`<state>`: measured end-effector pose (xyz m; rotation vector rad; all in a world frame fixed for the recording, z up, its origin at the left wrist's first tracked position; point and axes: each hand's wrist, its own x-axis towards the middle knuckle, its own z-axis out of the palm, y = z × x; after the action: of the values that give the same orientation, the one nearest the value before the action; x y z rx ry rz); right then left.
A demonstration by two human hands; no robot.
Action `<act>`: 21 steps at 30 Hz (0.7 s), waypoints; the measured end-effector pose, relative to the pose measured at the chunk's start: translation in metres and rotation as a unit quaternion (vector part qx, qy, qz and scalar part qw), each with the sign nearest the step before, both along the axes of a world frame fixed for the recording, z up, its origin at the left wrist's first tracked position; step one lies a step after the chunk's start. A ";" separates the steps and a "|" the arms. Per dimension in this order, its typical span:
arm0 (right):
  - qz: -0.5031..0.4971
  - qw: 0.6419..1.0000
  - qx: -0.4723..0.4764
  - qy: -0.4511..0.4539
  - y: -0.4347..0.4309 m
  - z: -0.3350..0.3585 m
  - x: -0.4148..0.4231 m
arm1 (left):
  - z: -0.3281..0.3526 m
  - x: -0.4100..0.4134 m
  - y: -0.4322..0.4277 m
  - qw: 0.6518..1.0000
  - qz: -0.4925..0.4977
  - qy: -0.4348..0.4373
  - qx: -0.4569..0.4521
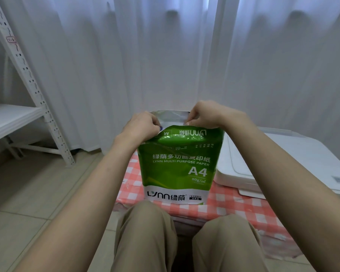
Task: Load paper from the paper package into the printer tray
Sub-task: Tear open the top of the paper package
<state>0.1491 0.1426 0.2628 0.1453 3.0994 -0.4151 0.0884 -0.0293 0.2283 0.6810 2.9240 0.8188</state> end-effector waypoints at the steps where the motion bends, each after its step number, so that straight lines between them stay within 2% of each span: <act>1: 0.005 1.000 0.016 0.002 -0.001 0.000 -0.003 | 0.000 0.000 -0.001 1.000 0.000 -0.006 0.001; 3: 0.015 0.999 0.032 0.005 -0.003 -0.002 -0.008 | 0.000 0.000 -0.001 1.000 0.003 -0.008 0.000; 11: 0.028 1.000 -0.001 -0.003 0.000 -0.007 -0.010 | 0.000 0.000 -0.001 1.000 0.013 -0.023 -0.001; 21: 0.029 1.000 -0.008 -0.003 -0.001 -0.012 -0.003 | -0.007 -0.005 0.004 0.999 0.035 0.010 -0.002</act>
<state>0.1463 0.1416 0.2505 0.0562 3.0847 -0.4353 0.0833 -0.0256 0.2208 0.5932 2.9817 0.8152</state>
